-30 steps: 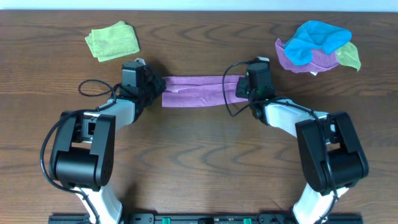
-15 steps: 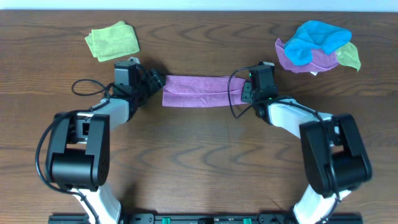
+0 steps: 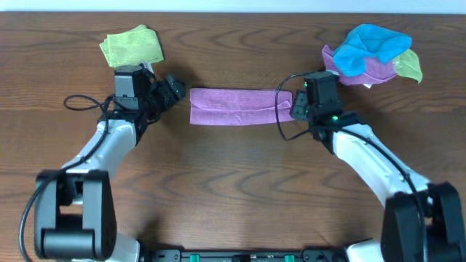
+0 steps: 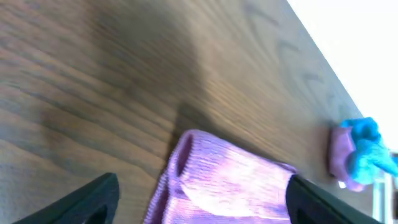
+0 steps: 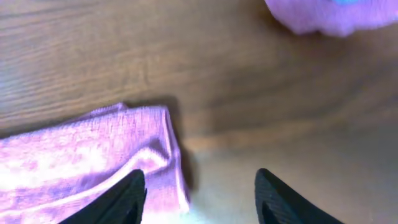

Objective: Fold the cloth

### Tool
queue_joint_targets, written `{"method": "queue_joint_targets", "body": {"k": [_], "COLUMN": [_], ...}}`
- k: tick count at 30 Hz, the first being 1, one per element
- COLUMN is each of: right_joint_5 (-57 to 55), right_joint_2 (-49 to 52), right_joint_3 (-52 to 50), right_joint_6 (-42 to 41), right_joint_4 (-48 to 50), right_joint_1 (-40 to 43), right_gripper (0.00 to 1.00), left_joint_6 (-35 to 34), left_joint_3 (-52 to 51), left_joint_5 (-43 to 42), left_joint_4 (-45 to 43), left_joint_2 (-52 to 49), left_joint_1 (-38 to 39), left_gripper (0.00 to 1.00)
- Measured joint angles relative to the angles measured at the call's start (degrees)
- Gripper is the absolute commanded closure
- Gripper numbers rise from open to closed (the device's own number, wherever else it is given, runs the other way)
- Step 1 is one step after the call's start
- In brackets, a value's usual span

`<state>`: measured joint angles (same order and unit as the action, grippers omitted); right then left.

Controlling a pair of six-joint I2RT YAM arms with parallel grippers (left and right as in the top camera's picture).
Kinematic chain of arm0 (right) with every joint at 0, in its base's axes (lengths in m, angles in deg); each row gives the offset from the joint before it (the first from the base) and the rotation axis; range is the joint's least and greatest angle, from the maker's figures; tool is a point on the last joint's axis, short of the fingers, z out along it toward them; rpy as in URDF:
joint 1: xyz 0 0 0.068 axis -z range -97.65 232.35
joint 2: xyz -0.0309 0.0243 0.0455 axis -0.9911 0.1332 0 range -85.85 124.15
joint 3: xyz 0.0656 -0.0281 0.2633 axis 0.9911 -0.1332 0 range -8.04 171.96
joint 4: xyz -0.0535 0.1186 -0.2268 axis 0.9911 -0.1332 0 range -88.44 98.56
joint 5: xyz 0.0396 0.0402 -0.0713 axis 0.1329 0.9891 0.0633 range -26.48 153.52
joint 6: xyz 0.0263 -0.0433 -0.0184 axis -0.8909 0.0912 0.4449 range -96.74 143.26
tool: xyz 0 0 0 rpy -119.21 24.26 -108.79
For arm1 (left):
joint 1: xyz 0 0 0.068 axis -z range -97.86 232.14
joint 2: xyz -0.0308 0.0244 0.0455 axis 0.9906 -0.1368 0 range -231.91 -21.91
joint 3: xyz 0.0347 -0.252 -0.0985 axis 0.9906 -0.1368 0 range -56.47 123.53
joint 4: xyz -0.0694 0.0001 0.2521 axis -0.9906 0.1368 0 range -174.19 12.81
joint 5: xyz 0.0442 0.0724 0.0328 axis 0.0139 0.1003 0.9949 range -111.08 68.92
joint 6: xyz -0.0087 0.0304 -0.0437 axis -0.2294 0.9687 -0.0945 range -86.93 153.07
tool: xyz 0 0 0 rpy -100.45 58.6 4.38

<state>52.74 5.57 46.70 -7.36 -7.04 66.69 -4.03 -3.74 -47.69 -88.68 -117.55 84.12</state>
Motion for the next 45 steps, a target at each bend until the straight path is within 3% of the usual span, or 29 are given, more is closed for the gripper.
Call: {"method": "queue_joint_targets", "body": {"k": [3, 5, 12, 17, 25, 36, 37, 39, 43, 45], "right_joint_5": [2.62, 4.72, 13.38, 18.16, 21.99, 26.36, 26.58, 26.91, 27.41, 27.74], "right_joint_2": [-2.6, -4.46, -7.91, -8.68, -13.55, -18.49, -18.49, -18.49, -18.49, -18.49], "right_joint_3": [0.02, 0.0, 0.0, -1.05, -5.05, -10.05, -10.23, -10.27, -10.27, -10.27], "right_joint_6": [-3.82, -6.21, -11.28, -12.17, -12.41, -12.39, -12.39, -12.39, -12.39, -12.39], "right_joint_4": [-3.52, -5.77, -13.64, -13.73, -13.77, -13.86, -13.84, -13.77, -13.73, -13.53], "right_joint_1": [0.02, 0.04, 2.19, 3.45, 6.4, 7.23, 7.23, 7.23, 7.23, 7.23], "right_gripper": [0.46, 0.48, 0.47, 0.46, 0.45, 0.48, 0.47, 0.48, 0.48, 0.47], "left_joint_6": [0.09, -0.26, -1.29, -1.68, 3.91, 11.17, 11.41, 11.82, 12.02, 11.43], "left_joint_3": [0.0, 0.0, 0.0, 0.11, 9.31, 12.87, 12.87, 12.87, 12.87, 12.87], "left_joint_5": [-2.43, -4.0, -9.4, -10.49, -1.31, 7.48, 7.54, 7.5, 7.19, 7.13], "left_joint_4": [0.0, 0.04, 0.04, 3.69, 20.87, 22.08, 22.08, 22.01, 19.85, 17.88], "left_joint_2": [1.62, 2.27, 2.84, 2.86, 2.84, 2.58, 2.54, 2.49, 2.38, 2.23], "left_joint_1": [0.0, 0.0, 0.04, 1.53, 10.08, 11.85, 11.85, 11.85, 11.85, 11.85], "left_gripper": [0.01, 0.05, 0.05, 0.04, 0.04, 0.03, 0.05, 0.31, 0.59, 0.85]}}
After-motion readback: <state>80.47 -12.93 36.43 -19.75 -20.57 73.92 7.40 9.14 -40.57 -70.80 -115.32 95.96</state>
